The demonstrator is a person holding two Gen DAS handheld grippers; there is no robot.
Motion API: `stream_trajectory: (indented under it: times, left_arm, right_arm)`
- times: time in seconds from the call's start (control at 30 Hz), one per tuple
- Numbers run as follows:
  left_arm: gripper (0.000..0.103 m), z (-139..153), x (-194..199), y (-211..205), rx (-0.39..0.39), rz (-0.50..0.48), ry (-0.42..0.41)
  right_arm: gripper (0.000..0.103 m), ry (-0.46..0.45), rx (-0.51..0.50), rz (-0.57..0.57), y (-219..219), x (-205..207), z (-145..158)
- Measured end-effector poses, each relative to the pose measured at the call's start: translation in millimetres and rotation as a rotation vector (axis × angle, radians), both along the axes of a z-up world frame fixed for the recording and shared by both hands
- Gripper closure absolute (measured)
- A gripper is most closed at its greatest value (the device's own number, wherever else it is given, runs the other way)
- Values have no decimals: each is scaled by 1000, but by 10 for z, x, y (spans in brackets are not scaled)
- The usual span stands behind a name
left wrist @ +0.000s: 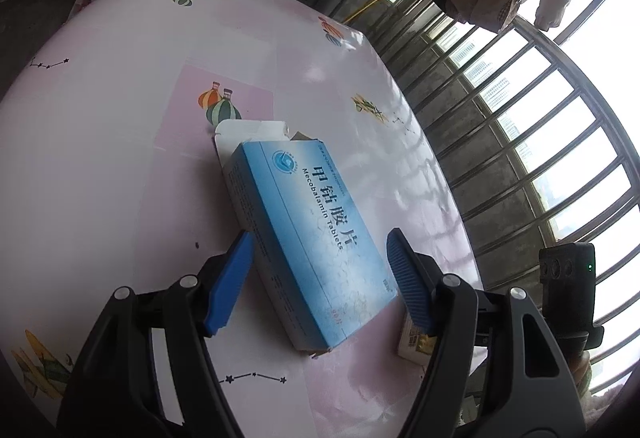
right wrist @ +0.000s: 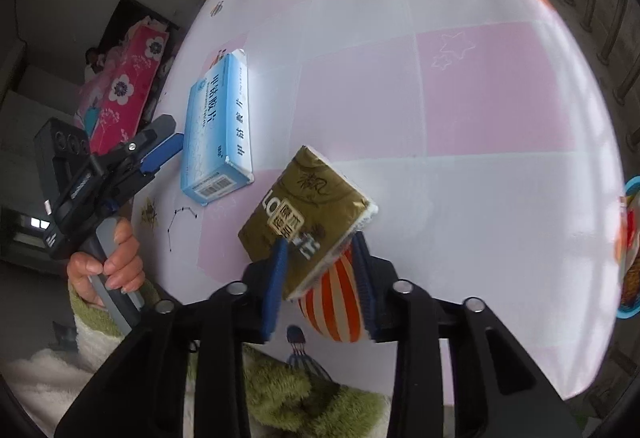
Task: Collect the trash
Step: 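Grasp the gold tissue pack with the right tool while the left tool straddles the blue box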
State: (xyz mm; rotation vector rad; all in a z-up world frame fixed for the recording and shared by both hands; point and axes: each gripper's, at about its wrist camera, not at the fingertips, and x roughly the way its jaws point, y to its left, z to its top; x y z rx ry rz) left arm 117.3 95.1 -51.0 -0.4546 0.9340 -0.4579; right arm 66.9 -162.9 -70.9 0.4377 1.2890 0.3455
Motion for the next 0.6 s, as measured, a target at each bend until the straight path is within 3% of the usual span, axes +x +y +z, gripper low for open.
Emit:
stream_trajectory:
  times: [0.23, 0.6]
  left_arm:
    - [42, -63, 122, -72, 14, -26, 14]
    - [45, -133, 190, -81, 7, -38, 47]
  right_arm:
    - [76, -67, 0, 28, 159, 357, 8]
    - [76, -160, -69, 255, 560, 560, 99]
